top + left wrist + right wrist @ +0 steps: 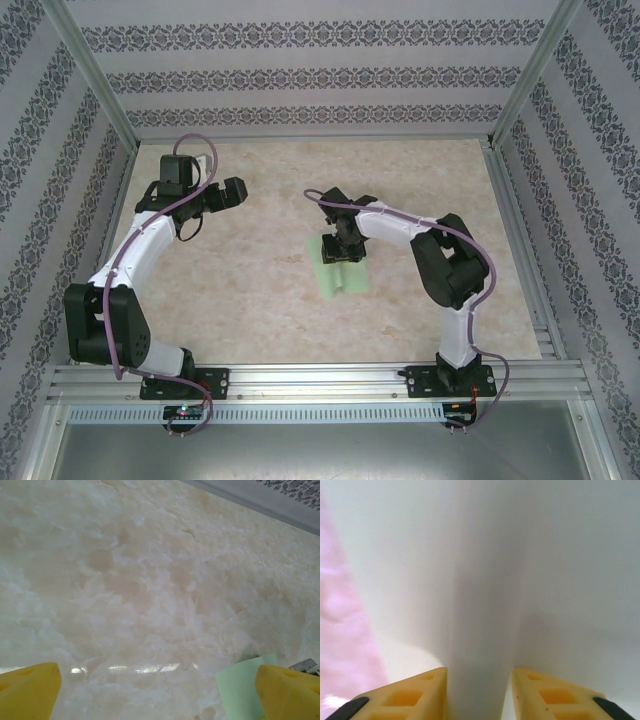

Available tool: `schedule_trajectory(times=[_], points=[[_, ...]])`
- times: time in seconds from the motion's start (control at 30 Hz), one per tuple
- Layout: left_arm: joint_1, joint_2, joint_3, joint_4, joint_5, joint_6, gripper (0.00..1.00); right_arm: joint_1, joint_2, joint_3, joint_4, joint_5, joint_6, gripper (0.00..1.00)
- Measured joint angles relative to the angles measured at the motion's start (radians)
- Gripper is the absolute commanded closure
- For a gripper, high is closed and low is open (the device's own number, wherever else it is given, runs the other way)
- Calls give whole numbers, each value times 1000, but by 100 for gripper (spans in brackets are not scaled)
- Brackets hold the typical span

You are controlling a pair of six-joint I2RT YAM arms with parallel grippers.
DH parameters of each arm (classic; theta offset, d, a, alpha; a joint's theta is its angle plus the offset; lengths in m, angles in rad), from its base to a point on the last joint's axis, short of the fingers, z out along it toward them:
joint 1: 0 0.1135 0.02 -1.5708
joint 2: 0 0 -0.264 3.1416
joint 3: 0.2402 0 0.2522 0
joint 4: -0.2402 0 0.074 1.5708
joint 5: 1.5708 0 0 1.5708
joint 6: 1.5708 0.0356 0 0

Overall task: Fold a paper plane with a square sheet of paper (pick it up from the middle)
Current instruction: First fold in half a square sheet of paper at the center of the table.

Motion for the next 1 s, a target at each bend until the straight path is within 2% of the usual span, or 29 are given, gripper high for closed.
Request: schedule_trajectory(times=[0.2,0.33,0.43,0.6,0.77,1.0], points=[[-3,3,-35,12,64,-52,1,30,-142,-143,340,-237,158,78],[-23,3,-116,37,101,-100,3,35,-165,-220,568,-346,262,78],[-48,3,-179,72,126,-139,4,34,-161,-254,641,-377,300,77],[-108,3,-249,121,140,-187,5,28,-134,-261,631,-359,297,65],[-167,11,-263,153,138,-216,5,21,-105,-253,499,-242,229,54],[-206,23,-263,174,121,-238,6,21,-97,-222,369,-101,151,50]])
